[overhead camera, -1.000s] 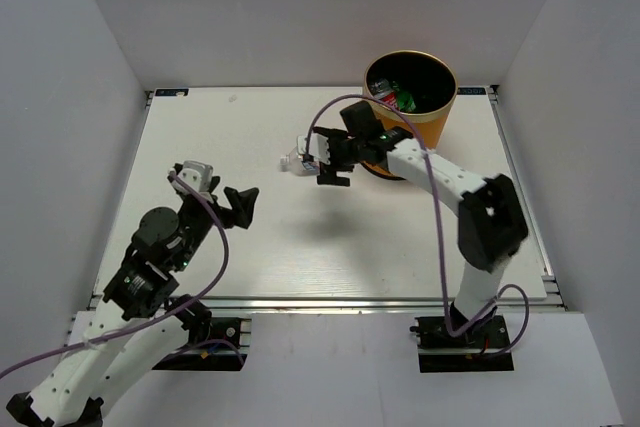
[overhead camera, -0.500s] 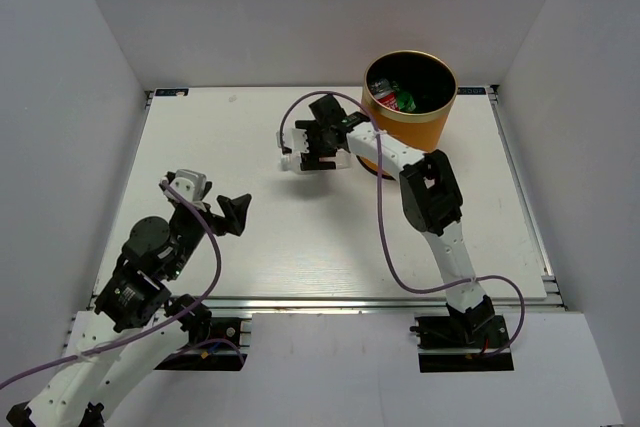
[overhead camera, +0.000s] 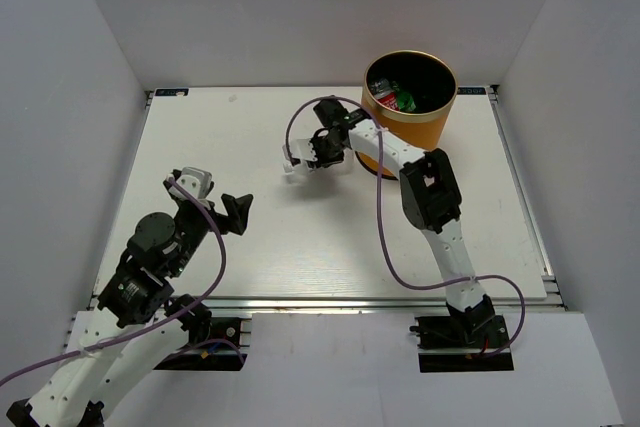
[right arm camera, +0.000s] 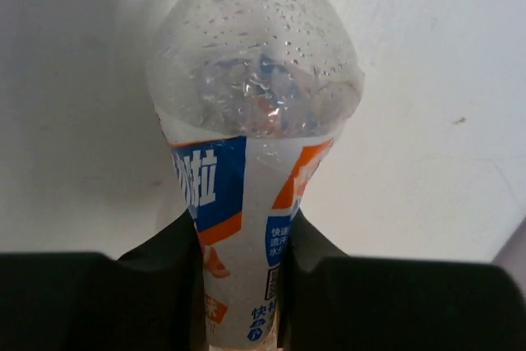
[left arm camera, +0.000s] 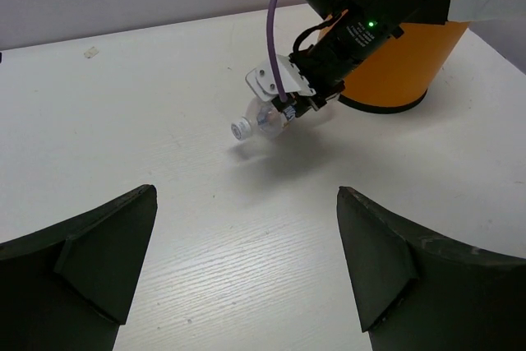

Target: Put the plastic bottles in the bin

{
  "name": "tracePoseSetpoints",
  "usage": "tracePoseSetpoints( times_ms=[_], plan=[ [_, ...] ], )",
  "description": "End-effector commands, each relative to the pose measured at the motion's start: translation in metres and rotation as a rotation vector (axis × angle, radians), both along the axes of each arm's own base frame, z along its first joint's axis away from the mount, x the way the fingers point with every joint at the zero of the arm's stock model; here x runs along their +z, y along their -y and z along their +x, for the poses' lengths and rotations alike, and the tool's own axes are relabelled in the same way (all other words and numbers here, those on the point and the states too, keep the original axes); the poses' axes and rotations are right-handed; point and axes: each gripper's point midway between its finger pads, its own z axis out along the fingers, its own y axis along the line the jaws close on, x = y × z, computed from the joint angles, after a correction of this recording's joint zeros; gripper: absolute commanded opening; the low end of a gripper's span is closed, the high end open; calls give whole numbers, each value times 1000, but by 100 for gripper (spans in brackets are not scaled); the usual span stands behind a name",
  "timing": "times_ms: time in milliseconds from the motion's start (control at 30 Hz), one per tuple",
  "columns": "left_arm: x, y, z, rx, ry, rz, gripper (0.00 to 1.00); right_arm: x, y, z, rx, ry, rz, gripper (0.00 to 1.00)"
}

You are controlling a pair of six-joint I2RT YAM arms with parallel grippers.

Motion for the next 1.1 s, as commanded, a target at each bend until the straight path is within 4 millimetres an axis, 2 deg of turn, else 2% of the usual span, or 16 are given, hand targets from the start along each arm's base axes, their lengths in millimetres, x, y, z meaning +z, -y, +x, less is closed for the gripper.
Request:
tracePoseSetpoints(
  times_ms=[0, 33, 67, 100, 133, 200, 233, 267, 300, 333, 400, 433, 633, 833, 1000, 1067],
  plan=[
    [-2, -2, 1, 10, -5, 14, 100, 3, 10, -56, 29, -186, -11, 8],
    [0, -3, 0, 10, 2, 9, 100, 15, -1, -66, 23, -225, 67, 5],
    [0, -3, 0, 10, 2, 9, 100, 63, -7, -66, -9, -171, 164, 1],
    [2, -6, -1, 19, 10, 4, 100, 81, -9, -67, -29, -161, 209, 1],
    [2, -6, -1, 19, 10, 4, 100, 140, -16, -74, -35, -114, 344, 0],
    [-1, -6, -2, 19, 9, 5, 100, 180, -21, -74, -75, -91, 479, 0],
    [2, -7, -4, 19, 19, -2, 100, 227, -14, -89, -91, -56, 563, 0],
    [2, -7, -4, 19, 19, -2, 100, 235, -10, -95, -131, -82, 599, 0],
    [2, -7, -4, 19, 19, -2, 100, 262, -13, -89, -124, -15, 679, 0],
    [2, -7, -4, 19, 19, -2, 100, 293, 0, -102, -165, 2, 749, 0],
    [6, -8, -5, 19, 34, -12, 100, 317, 7, -97, -188, 77, 818, 0],
    [6, -8, -5, 19, 34, -12, 100, 336, 18, -107, -217, 92, 866, 0],
    [2, -9, -3, 29, 27, -7, 100, 377, 77, -65, -471, 342, 1001, 1],
    [0, -9, -2, 28, 22, 7, 100, 357, 138, -7, -680, 416, 947, 9],
    [-4, -7, 1, 28, 8, 18, 100, 336, 158, 23, -752, 370, 927, 14],
    [-4, -7, 1, 28, 7, 18, 100, 329, 167, 29, -770, 336, 911, 31]
  ],
)
